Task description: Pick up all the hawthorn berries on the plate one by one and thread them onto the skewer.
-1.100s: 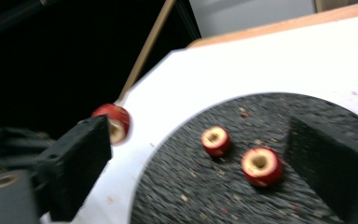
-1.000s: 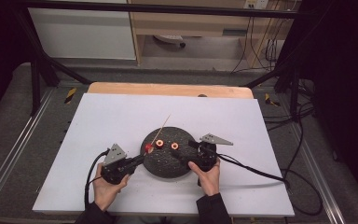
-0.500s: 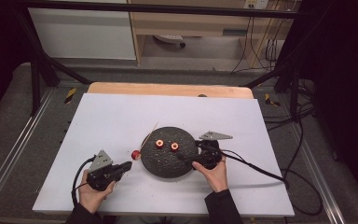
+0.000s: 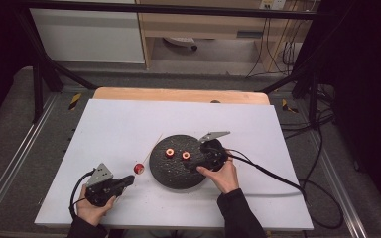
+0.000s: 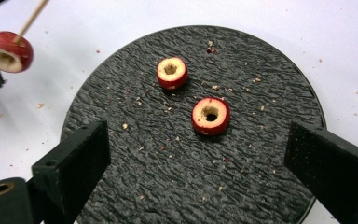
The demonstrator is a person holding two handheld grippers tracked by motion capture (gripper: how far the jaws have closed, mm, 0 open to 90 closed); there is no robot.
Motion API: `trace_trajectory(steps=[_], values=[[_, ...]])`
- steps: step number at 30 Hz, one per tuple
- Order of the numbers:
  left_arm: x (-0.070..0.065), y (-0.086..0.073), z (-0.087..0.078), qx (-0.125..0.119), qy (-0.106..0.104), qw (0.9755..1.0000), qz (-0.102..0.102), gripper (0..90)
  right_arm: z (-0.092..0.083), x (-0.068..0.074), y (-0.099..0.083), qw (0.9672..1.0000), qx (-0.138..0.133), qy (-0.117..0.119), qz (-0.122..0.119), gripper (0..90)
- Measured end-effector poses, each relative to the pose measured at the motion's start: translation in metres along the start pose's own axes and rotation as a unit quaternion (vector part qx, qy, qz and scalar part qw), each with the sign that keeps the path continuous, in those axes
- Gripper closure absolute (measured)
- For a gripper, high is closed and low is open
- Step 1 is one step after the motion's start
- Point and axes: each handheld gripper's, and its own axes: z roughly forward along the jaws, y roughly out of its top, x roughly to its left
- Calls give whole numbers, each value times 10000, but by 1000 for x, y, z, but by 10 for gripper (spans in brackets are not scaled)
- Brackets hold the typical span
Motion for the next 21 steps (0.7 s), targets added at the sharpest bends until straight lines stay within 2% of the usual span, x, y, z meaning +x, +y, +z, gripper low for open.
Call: trace_trajectory(steps=[9, 21], values=[[0, -1, 1, 14, -14, 10000, 3, 887, 16, -1, 21, 9986, 490, -199, -81, 167], [1, -2, 1, 45, -2, 10000, -13, 887, 42, 5, 38, 9928, 1080, -411, -307, 324]])
